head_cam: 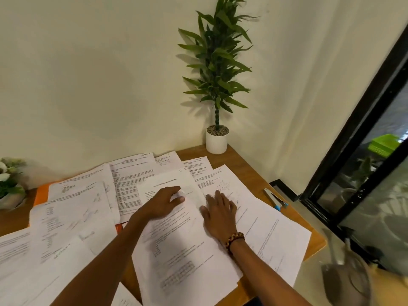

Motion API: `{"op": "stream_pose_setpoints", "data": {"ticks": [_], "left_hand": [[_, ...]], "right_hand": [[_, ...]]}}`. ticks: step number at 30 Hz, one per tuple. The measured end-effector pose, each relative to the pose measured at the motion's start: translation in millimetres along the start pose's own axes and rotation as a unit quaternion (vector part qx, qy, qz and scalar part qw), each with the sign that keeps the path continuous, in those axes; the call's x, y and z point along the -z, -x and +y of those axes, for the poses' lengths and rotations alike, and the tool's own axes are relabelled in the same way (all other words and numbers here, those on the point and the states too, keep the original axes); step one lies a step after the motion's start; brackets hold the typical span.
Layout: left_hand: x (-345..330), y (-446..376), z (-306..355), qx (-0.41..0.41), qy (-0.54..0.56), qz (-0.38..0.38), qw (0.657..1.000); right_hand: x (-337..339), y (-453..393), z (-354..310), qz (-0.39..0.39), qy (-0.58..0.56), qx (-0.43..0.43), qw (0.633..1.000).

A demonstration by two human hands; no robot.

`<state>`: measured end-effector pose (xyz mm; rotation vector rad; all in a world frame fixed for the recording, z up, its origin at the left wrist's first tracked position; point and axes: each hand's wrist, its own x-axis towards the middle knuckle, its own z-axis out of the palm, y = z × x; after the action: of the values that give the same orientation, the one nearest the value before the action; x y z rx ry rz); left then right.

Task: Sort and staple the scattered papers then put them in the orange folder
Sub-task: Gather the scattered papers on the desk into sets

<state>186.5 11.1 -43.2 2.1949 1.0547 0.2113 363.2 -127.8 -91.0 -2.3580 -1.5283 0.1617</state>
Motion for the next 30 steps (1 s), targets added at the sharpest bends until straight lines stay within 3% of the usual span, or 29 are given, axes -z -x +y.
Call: {"op": "stream_pose_setpoints", "data": {"ticks": [3,10,15,24,30], "left_hand": [[-11.5,-5.3,12.7,-0.011,-0.032,-0.003,0.999],[-26.8,-15.0,20.2,-0.02,-0.071,-0.019,0.997],[-29.5,-29.0,24.7,-0.053,-0.083,-0.01,0.995],[-32.2,-55.2,18.9,-0.064,-0.071,-0.035,0.995],[-35.0,-60.6,5.0,-0.072,-0.073,-0.037,0.994]], "right_hand": [[1.6,4.6,-5.5,-0.048,-0.005,-0.025,0.999],[26.6,-13.6,-5.9,0.03,0.018,0.005,0.999],[16.8,-28.8,7.6,-0.013,0.03,0.011,0.999],[15.3,-32.2,-0.7,0.058,0.065,0.012,0.996],[16.5,-77.0,-1.6,-0.006,0.022,0.046,0.999]]}}
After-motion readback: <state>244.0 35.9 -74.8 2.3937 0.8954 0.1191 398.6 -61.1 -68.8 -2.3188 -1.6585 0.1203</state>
